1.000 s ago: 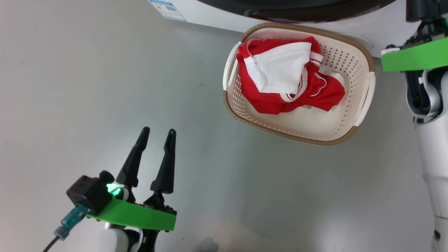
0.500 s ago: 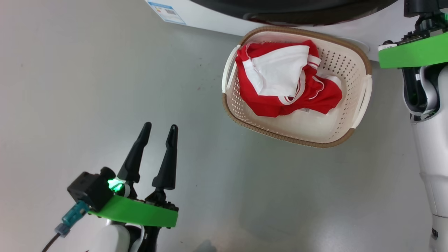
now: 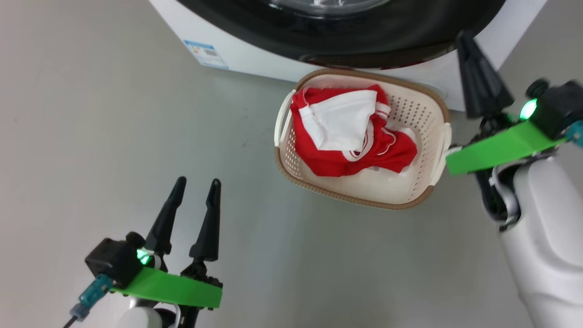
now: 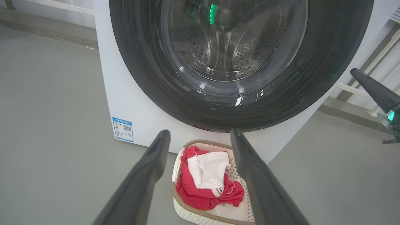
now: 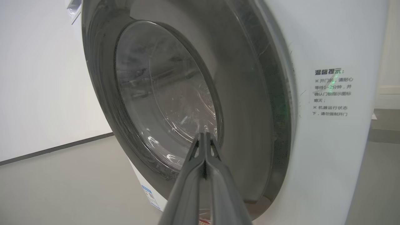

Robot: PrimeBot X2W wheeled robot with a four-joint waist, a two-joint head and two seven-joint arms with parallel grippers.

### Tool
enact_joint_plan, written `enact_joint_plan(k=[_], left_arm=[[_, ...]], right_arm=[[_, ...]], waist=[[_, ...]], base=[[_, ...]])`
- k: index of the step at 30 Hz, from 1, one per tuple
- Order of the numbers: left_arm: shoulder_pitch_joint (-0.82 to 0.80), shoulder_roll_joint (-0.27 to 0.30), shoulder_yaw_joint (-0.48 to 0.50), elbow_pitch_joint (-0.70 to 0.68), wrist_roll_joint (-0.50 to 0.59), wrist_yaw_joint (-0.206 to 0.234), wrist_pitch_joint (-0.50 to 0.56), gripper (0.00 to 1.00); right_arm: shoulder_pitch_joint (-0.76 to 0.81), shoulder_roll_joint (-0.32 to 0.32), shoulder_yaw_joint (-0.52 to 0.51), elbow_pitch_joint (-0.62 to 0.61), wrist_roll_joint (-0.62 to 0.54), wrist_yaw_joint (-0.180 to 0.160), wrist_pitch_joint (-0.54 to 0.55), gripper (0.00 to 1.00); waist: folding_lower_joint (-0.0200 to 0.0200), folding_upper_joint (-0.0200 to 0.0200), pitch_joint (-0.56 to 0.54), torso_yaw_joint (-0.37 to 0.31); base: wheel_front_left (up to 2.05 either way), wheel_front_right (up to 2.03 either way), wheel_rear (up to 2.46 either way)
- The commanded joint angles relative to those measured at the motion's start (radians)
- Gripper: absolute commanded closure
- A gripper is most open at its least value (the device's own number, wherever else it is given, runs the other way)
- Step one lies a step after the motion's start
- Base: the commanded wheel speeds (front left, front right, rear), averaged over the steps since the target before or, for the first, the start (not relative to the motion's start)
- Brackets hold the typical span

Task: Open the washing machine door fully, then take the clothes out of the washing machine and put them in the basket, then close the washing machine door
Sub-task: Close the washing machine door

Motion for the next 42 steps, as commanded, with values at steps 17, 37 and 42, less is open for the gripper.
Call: enact_joint_plan(k=[17, 37, 42], left_arm=[[0.108, 0.107, 0.062, 0.017, 0.038, -0.005, -0.008, 0.00], [0.197, 0.152, 0.105, 0.012, 0.051, -0.005, -0.008, 0.00], [0.216, 0.156, 0.128, 0.004, 0.054, -0.005, -0.008, 0.00]], right_arm=[[0.325, 0.047, 0.002, -0.063, 0.039, -0.001, -0.005, 0.00], [0.579, 0.073, -0.114, -0.094, 0.044, -0.001, -0.005, 0.00], [0.624, 0.074, -0.138, -0.101, 0.043, -0.001, -0.005, 0.00]], waist=[[0.0000, -0.0001, -0.186, -0.146], [0.0000, -0.0001, -0.289, -0.267], [0.0000, -0.0001, -0.304, -0.286]], base=[[0.00, 0.00, 0.00], [0.00, 0.00, 0.00], [0.00, 0.00, 0.00]])
